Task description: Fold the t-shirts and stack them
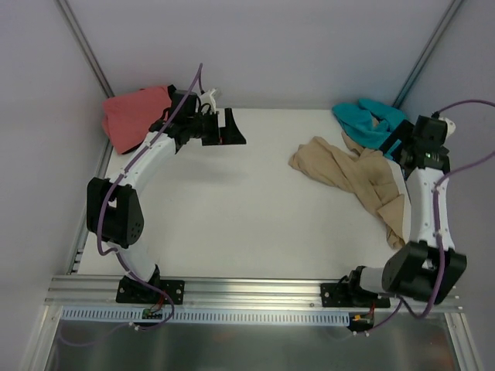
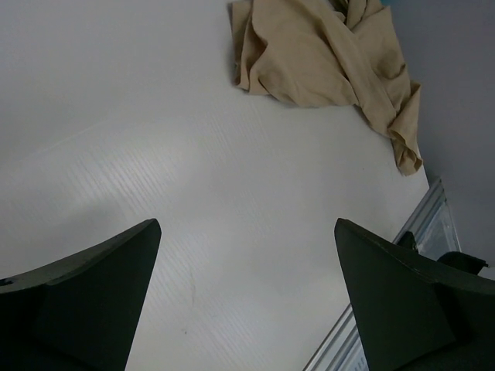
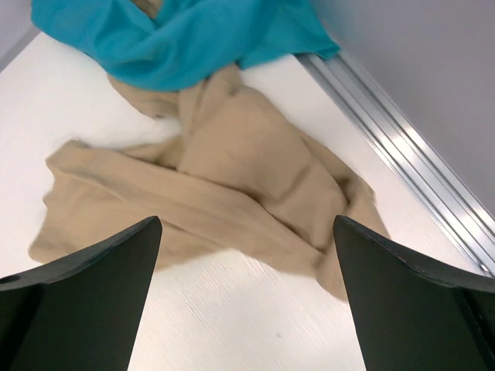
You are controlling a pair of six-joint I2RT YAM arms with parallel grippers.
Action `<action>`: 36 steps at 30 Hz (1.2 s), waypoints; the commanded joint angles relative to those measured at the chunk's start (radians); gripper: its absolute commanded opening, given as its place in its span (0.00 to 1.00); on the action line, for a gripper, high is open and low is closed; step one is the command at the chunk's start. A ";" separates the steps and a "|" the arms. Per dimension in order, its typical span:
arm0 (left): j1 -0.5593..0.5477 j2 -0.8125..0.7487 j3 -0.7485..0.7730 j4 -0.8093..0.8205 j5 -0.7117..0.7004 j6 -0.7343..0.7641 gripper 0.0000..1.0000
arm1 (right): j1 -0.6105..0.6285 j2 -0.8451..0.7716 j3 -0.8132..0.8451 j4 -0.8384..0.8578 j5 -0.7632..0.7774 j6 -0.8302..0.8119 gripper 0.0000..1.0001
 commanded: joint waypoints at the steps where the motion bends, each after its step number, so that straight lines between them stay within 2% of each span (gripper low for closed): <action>1: -0.004 0.000 0.020 0.047 0.086 0.020 0.99 | -0.010 -0.167 -0.182 -0.078 0.090 0.000 0.99; 2: -0.004 0.000 0.011 0.060 0.095 0.009 0.99 | -0.010 -0.204 -0.266 -0.098 0.097 0.017 0.99; 6: -0.006 -0.017 -0.032 0.128 0.126 -0.057 0.99 | -0.008 -0.333 -0.381 -0.213 0.156 0.031 1.00; 10: -0.012 -0.050 -0.109 0.172 0.116 -0.084 0.99 | -0.010 -0.348 -0.422 -0.259 0.179 0.020 1.00; 12: -0.021 -0.084 -0.153 0.203 0.118 -0.092 0.99 | -0.010 -0.327 -0.423 -0.262 0.202 0.027 0.99; 17: -0.026 -0.184 -0.350 0.394 0.130 -0.161 0.99 | -0.008 -0.187 -0.366 -0.262 0.210 0.037 0.99; 21: -0.026 -0.230 -0.427 0.427 0.118 -0.170 0.99 | -0.007 -0.086 -0.340 -0.252 0.212 0.035 0.99; 28: -0.026 -0.261 -0.444 0.413 0.101 -0.144 0.99 | -0.004 0.046 -0.333 -0.238 0.204 0.049 0.99; 36: -0.026 -0.273 -0.434 0.370 0.103 -0.108 0.99 | -0.004 0.109 -0.323 -0.177 0.210 0.034 0.90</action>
